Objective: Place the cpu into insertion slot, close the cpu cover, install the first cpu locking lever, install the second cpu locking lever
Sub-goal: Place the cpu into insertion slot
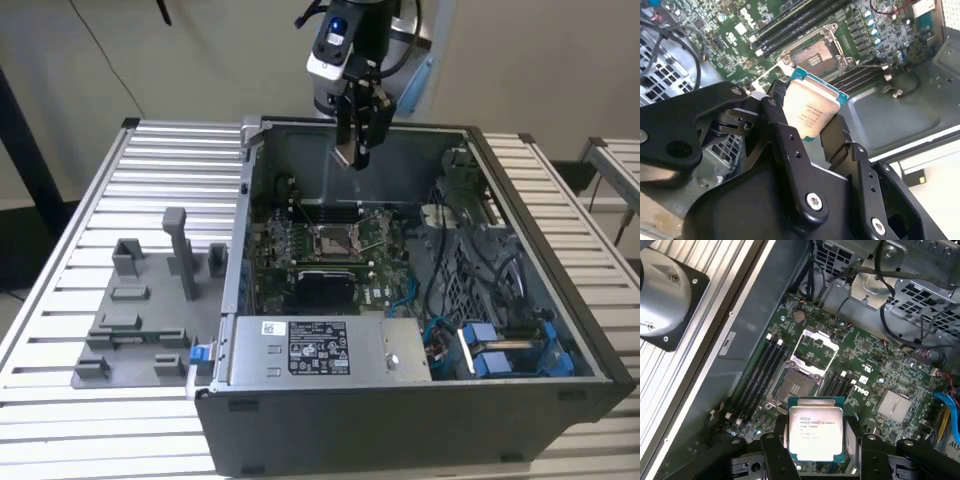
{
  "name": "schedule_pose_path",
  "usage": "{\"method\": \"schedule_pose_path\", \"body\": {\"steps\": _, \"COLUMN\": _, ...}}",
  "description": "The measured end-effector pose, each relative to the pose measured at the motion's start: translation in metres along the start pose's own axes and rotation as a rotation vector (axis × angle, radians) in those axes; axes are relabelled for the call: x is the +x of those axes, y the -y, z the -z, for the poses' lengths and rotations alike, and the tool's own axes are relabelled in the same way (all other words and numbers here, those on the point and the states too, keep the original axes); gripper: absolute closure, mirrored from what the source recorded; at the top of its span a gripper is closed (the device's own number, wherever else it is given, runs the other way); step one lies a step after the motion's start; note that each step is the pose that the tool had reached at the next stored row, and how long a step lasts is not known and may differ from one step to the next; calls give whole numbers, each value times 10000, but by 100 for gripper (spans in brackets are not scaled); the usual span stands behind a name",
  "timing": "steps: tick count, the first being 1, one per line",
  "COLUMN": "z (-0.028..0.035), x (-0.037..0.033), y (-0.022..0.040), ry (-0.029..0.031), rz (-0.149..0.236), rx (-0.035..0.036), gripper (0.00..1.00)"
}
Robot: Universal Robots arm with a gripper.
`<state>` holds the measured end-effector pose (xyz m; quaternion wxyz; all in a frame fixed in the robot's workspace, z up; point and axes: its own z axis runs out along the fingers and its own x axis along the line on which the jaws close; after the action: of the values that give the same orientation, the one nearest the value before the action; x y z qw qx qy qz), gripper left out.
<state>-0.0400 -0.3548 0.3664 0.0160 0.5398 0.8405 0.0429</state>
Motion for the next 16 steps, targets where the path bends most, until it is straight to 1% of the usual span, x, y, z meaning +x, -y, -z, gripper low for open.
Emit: {"method": "schedule_pose_path", "body": {"steps": 16, "z": -33, "x": -1, "y": 3, "ry": 246, "rz": -2740, "rx": -52, "gripper": 45}}
